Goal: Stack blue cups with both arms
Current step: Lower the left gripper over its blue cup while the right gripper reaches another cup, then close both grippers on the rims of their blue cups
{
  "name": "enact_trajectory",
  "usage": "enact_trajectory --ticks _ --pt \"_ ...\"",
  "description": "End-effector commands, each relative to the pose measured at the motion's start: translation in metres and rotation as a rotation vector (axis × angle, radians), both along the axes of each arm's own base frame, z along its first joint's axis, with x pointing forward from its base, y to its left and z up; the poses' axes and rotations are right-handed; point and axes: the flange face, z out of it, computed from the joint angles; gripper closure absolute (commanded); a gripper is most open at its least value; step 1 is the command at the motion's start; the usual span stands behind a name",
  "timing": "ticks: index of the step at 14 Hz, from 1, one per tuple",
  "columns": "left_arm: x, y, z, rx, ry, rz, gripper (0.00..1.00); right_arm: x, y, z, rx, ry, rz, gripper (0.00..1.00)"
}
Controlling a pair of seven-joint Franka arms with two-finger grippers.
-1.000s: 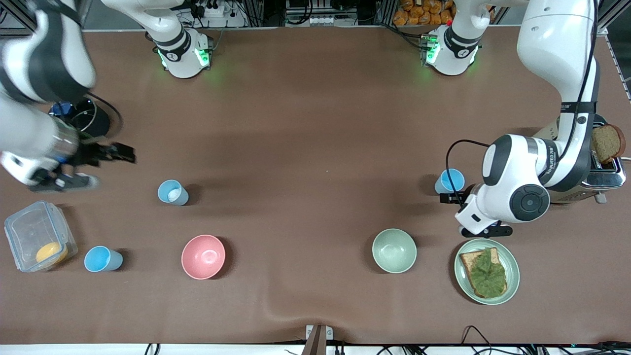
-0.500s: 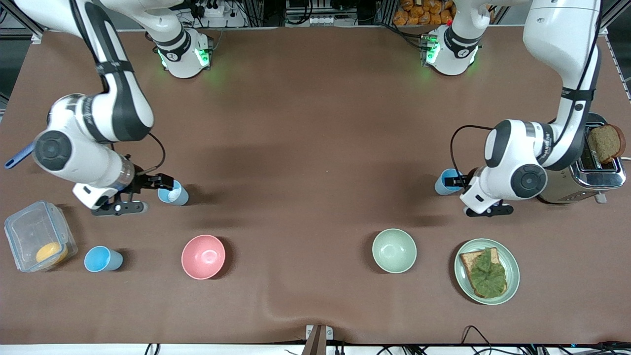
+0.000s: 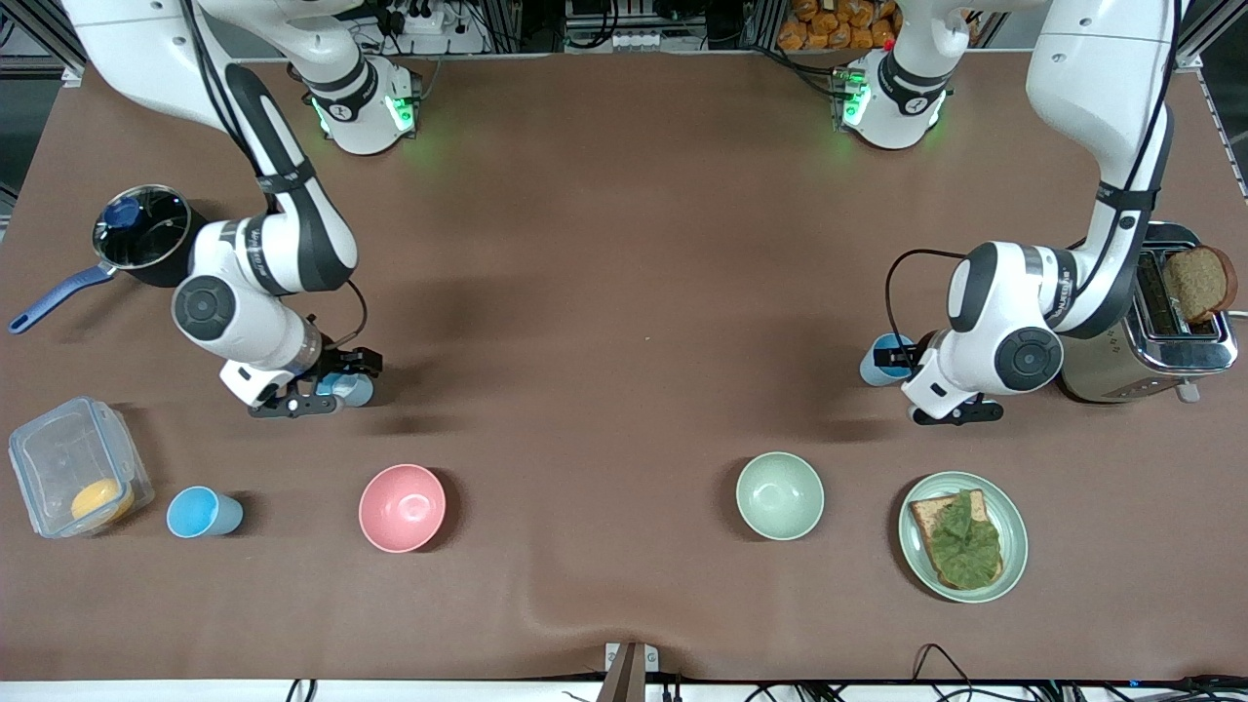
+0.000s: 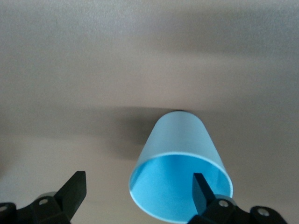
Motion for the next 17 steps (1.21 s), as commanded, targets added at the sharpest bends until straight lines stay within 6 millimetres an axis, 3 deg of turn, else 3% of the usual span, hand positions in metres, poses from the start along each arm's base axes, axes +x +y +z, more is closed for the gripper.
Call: enact_trajectory --ticks 1,3,4,5,6,7,8,13,17 --pt "0.004 0.001 -0.005 0.012 -0.031 -0.014 0.0 -0.002 0.011 -0.011 -0.012 0.005 0.0 0.0" --pt "0.006 0.002 -0.004 0.009 -0.043 0.003 0.7 -0.003 0.011 -0.022 -0.014 0.017 0.002 0.0" --pt "0.006 0.004 -0.003 0.008 -0.045 0.007 0.9 -0.003 0.011 -0.027 -0.015 0.022 0.0 0.0" --pt "0.006 0.007 -0.002 0.01 -0.047 0.019 0.99 -0.005 0.01 -0.031 -0.017 0.035 0.002 0.32" --pt "0.007 0.008 -0.001 0.016 -0.05 0.039 1.0 -0.006 0.009 -0.033 -0.019 0.046 0.0 0.69" --pt "0.007 0.008 -0.001 0.02 -0.052 0.054 1.0 -0.007 0.011 -0.033 -0.019 0.054 0.003 0.93" --pt "0.007 0.007 -0.001 0.022 -0.053 0.06 1.0 -0.005 0.01 -0.03 -0.021 0.061 0.008 1.0" --pt "0.01 0.007 0.013 0.023 -0.069 0.087 1.0 0.018 0.008 0.004 -0.026 0.101 0.008 1.0" --pt "0.013 -0.006 0.017 0.036 -0.084 0.13 1.0 0.038 0.029 0.05 -0.035 0.146 0.037 1.0"
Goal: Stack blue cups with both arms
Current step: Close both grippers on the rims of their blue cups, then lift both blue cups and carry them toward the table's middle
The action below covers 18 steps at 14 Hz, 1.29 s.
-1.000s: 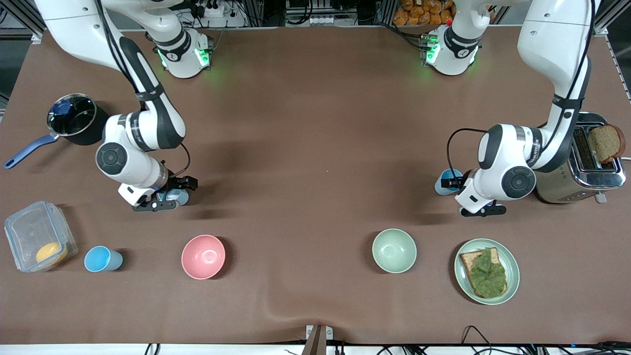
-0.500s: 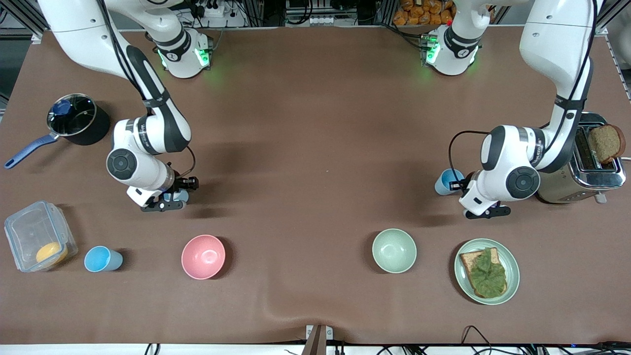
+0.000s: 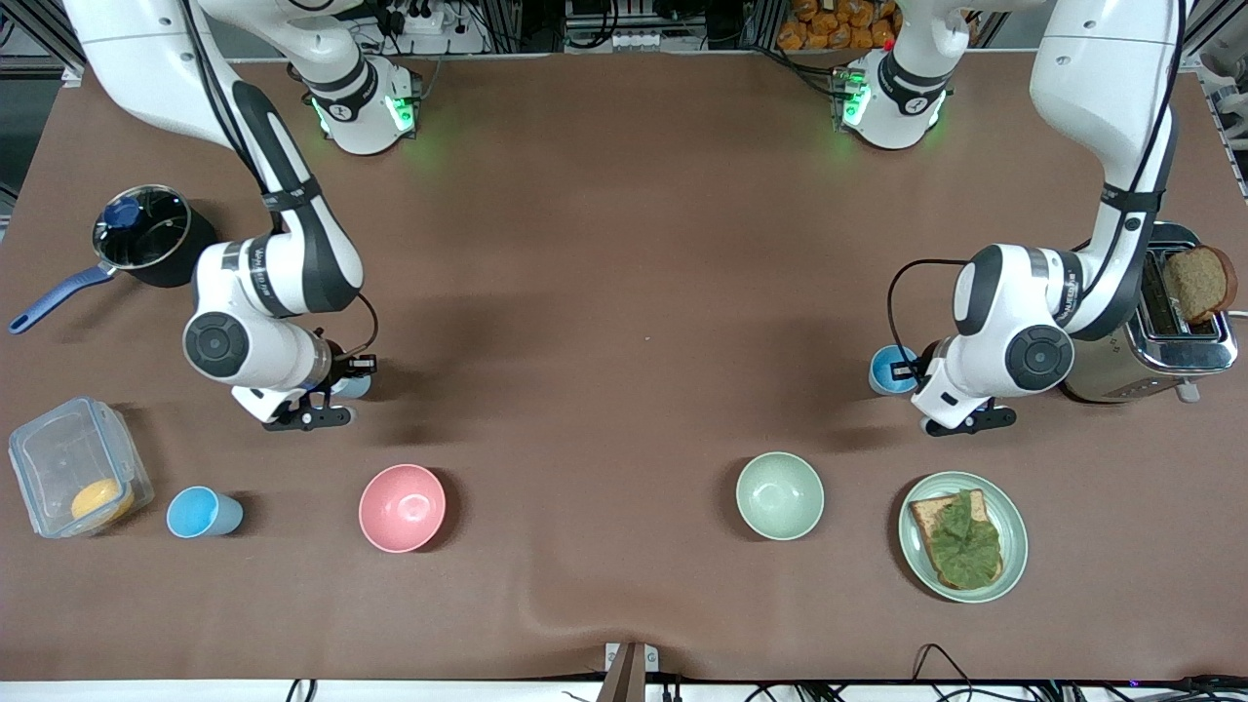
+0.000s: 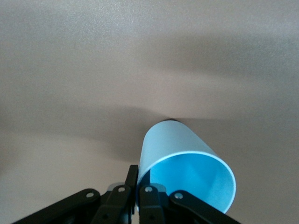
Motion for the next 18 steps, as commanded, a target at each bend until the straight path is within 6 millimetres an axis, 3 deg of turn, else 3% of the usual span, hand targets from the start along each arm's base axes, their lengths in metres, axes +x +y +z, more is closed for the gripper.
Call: enact_trajectory --ticks 1,3,6,7,8,10,13,16,18 --pt "0.002 -0.009 0.011 0.022 -0.02 0.042 1.0 0.017 0.015 0.038 -0.014 -0.001 0.013 1.0" --pt "0.003 -0.014 0.015 0.021 -0.029 0.047 1.0 0.019 0.043 0.064 -0.01 0.024 0.04 1.0" --pt "0.008 -0.028 0.024 0.013 -0.05 0.052 1.0 0.006 0.112 0.079 -0.043 0.015 -0.011 1.0" --pt "0.011 -0.033 0.026 0.014 -0.06 0.059 1.0 -0.003 0.14 0.078 -0.043 0.019 -0.057 1.0" --pt "0.015 -0.041 0.031 0.011 -0.073 0.062 1.0 -0.02 0.184 0.076 -0.016 0.025 -0.066 1.0" --pt "0.026 -0.059 0.038 0.011 -0.104 0.08 1.0 -0.043 0.247 0.07 0.042 0.023 -0.169 1.0" --pt "0.031 -0.096 0.051 -0.002 -0.139 0.104 1.0 -0.065 0.31 0.041 0.084 -0.015 -0.268 1.0" --pt "0.031 -0.127 0.069 -0.056 -0.156 0.136 1.0 -0.074 0.354 0.005 0.164 -0.047 -0.412 1.0" --pt "0.031 -0.128 0.07 -0.059 -0.156 0.158 1.0 -0.069 0.366 -0.008 0.18 -0.055 -0.453 1.0"
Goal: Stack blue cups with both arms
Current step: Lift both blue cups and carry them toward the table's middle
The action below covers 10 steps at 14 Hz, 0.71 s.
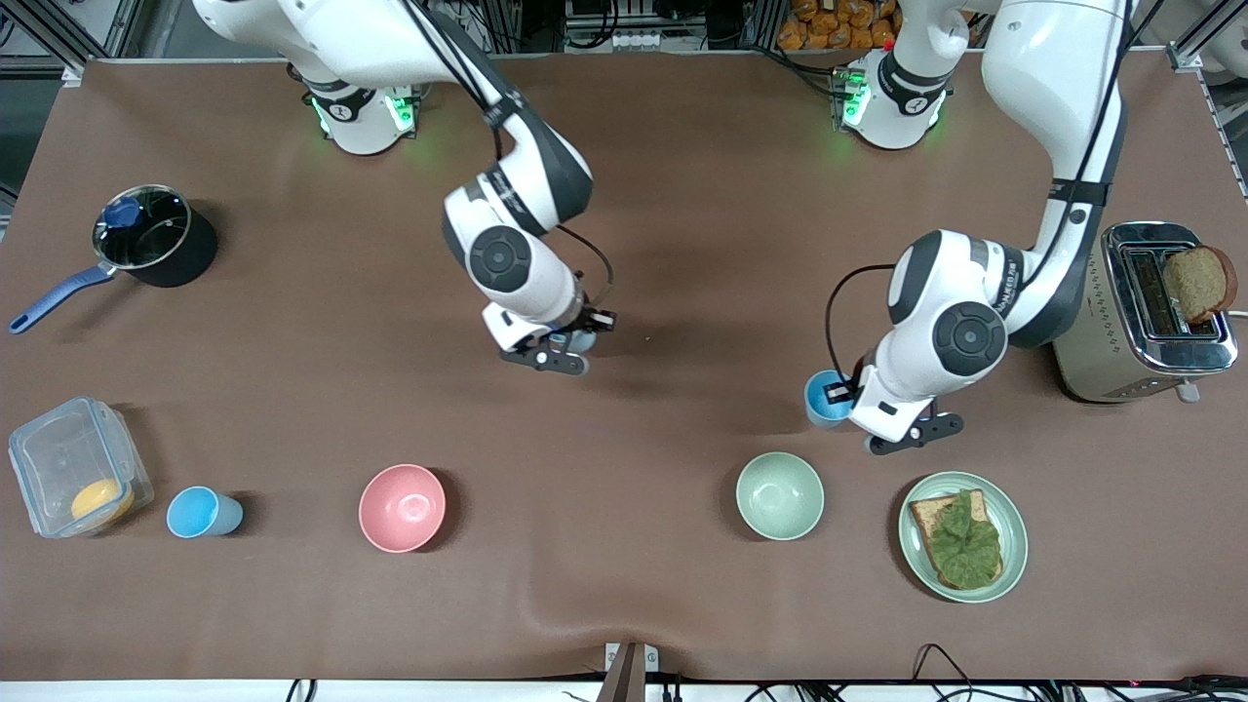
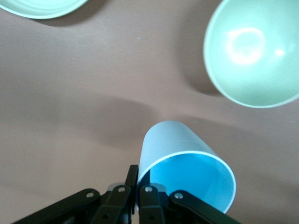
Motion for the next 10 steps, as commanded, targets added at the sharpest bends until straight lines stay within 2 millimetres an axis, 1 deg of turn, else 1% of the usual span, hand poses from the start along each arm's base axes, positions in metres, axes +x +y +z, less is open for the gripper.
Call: enact_trajectory --ticks 1,2,3,4,5,6,8,9,10 --pt "0.005 0.004 0.001 -0.013 0.005 0.041 1.0 0.009 0.017 -0.013 0.017 0.006 -0.054 1.0" --pt "0.006 0.007 0.002 -0.013 0.003 0.046 1.0 0.004 0.023 -0.015 0.013 0.006 -0.04 1.0" --pt "0.008 0.009 0.003 -0.014 0.002 0.052 1.0 0.003 0.025 -0.014 0.016 0.004 -0.039 0.89" --pt "0.009 0.012 0.004 -0.014 0.0 0.055 1.0 0.004 0.027 -0.011 0.016 -0.007 -0.031 0.19" --pt "0.01 0.017 0.005 -0.013 -0.002 0.06 1.0 -0.001 0.037 -0.004 0.019 -0.024 -0.007 0.0" --pt "0.012 0.024 0.008 -0.015 -0.006 0.072 1.0 0.003 0.042 0.009 0.029 -0.049 0.006 0.0" --pt "0.013 0.025 0.014 -0.029 -0.011 0.078 1.0 0.011 0.037 0.022 0.034 -0.055 0.001 0.0" --pt "0.016 0.021 0.02 -0.044 -0.022 0.078 1.0 0.015 0.028 0.029 0.026 -0.042 -0.005 0.0" --pt "0.016 0.007 0.027 -0.055 -0.034 0.072 1.0 0.026 0.01 0.047 0.019 -0.031 -0.014 0.0"
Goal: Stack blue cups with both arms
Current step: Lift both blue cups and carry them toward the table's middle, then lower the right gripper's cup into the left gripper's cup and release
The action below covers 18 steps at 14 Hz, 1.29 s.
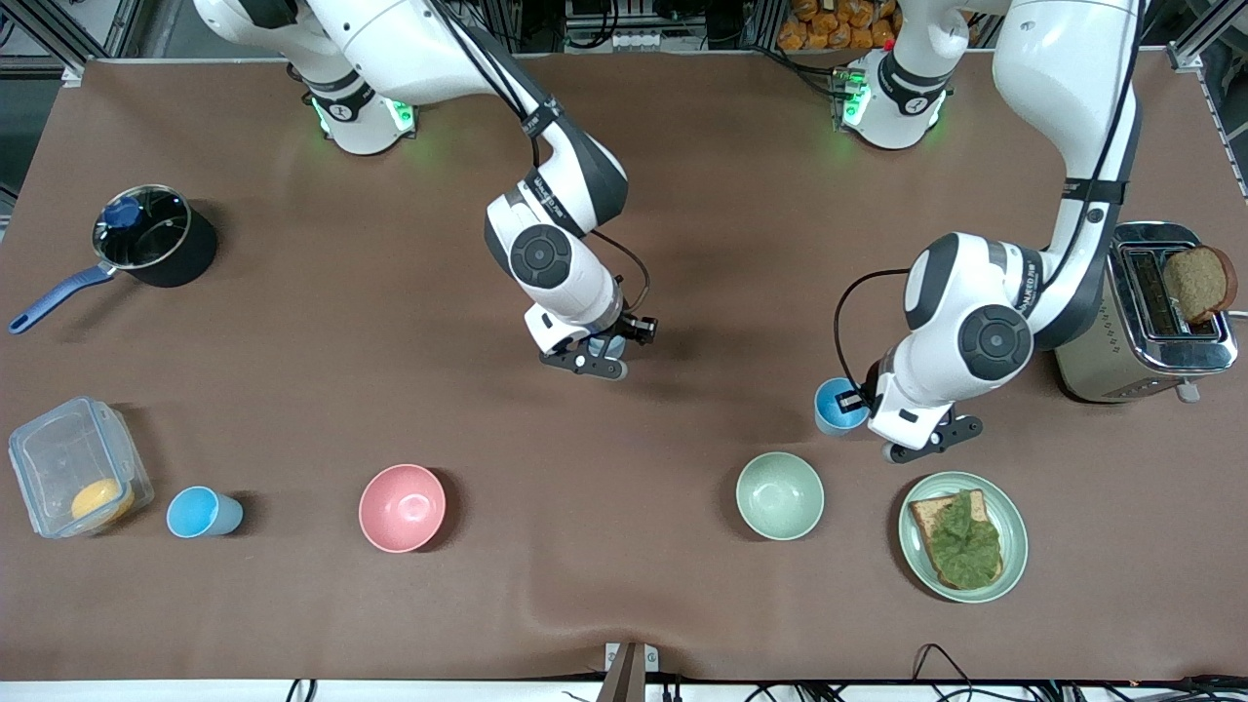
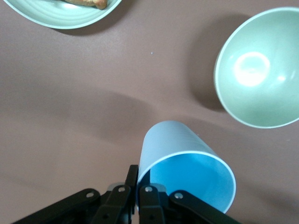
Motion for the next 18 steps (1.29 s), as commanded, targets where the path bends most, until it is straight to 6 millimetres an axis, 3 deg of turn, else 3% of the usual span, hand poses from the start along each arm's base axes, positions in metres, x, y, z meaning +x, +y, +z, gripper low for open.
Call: enact_trajectory --ticks 1,3,6,8,10,12,13,16,18 --pt "-0.001 -0.036 0.023 -0.051 -0.024 -0.007 1.0 0.022 -0.038 0.042 -0.022 0.028 -0.028 0.0" --pt "-0.013 -0.071 0.026 -0.07 -0.018 -0.006 1.0 0.036 -0.071 0.078 -0.107 -0.028 -0.007 0.0" --pt "-0.037 -0.127 0.035 -0.095 -0.011 -0.012 1.0 0.052 -0.125 0.112 -0.293 -0.094 0.125 0.0" --pt "-0.05 -0.16 0.041 -0.112 -0.007 -0.002 1.0 0.072 -0.187 0.137 -0.291 -0.065 0.205 0.0" --pt "-0.072 -0.207 0.046 -0.133 0.001 -0.01 1.0 0.088 -0.258 0.159 -0.265 -0.035 0.349 0.0" --pt "-0.095 -0.249 0.042 -0.139 0.019 -0.011 1.0 0.096 -0.327 0.176 -0.235 -0.008 0.457 0.0" --pt "-0.107 -0.269 0.039 -0.15 0.035 -0.016 1.0 0.096 -0.35 0.189 -0.224 -0.014 0.481 0.0" --pt "-0.125 -0.305 0.031 -0.162 0.053 -0.021 1.0 0.08 -0.4 0.243 -0.202 -0.034 0.496 0.0" --pt "-0.139 -0.319 0.013 -0.146 0.077 -0.041 1.0 0.067 -0.413 0.27 -0.195 -0.032 0.502 0.0"
